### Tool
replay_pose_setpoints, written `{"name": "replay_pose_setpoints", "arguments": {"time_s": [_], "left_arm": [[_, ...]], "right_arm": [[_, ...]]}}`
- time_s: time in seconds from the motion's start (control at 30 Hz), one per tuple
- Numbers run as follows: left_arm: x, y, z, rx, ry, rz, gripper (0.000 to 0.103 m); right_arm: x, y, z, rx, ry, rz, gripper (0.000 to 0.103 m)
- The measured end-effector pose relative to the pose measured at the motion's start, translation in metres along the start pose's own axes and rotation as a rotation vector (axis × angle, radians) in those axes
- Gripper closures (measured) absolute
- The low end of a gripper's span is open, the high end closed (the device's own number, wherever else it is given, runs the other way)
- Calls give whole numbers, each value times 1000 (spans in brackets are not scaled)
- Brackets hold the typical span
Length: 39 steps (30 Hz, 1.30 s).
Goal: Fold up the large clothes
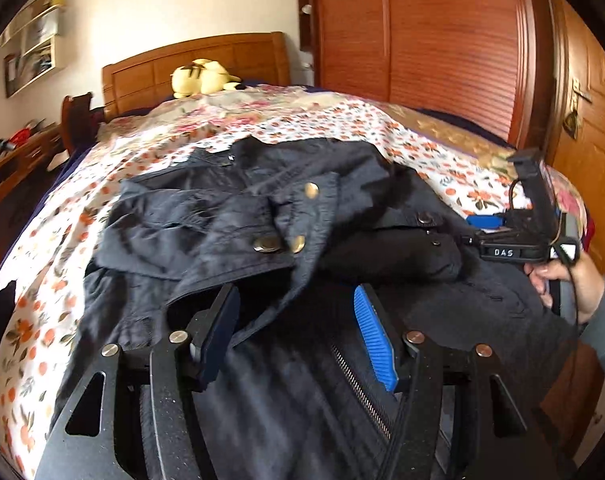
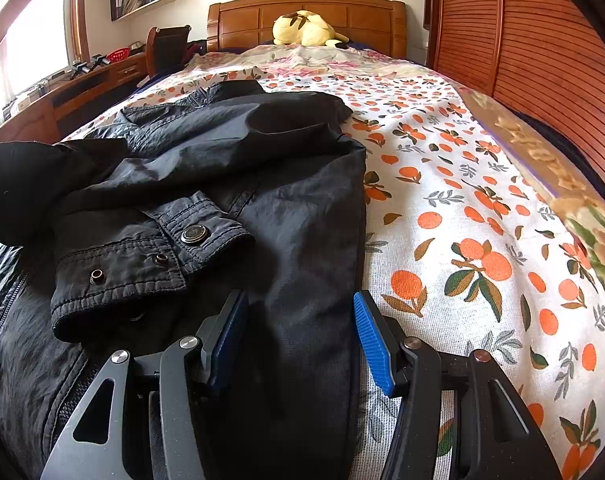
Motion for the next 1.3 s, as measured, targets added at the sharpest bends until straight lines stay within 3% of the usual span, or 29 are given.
{"name": "replay_pose_setpoints", "arguments": {"time_s": [0.03,0.1,0.17,0.47,0.73,0.93,1.0,1.03,1.07,1.1,1.17,1.3], "left_arm": [[1,-1,-5,5,4,-10,45],[4,-2,-10,19,8,-22,63],[7,0,-12,19,15,-26,100],[20,55,41,97,-89,122,100],[-11,69,51,83,-27,186,100],[-32,71,56,106,-2,177,99],[-33,75,59,121,-8,172,85],[-35,77,63,121,-21,175,64],[-36,80,65,117,-29,181,51],[-37,83,67,116,-35,189,45],[-39,91,69,118,-40,203,24],[-46,107,74,155,-43,222,24]], "right_arm": [[0,0,0,0,0,0,46],[0,0,0,-2,0,1,47],[0,0,0,-3,-1,3,47],[0,-1,0,-5,0,5,47],[4,0,0,-15,36,34,46],[39,7,15,-3,9,119,46],[55,8,16,7,1,125,46],[64,10,15,9,-4,132,46],[74,12,12,12,-9,140,46],[83,15,8,15,-14,148,46],[100,21,-3,27,-12,156,47],[124,30,-40,18,27,145,46]]}}
Point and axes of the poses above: each gripper's, at about its wrist camera, not at the fingertips, and z roughly against the way its jaws point, y to its left, x to its top, the point moved 7 cm from there along -z, roughly the way its jaws point, and after that the axes turned 2 degrees about -z, right-handed, at the moved point
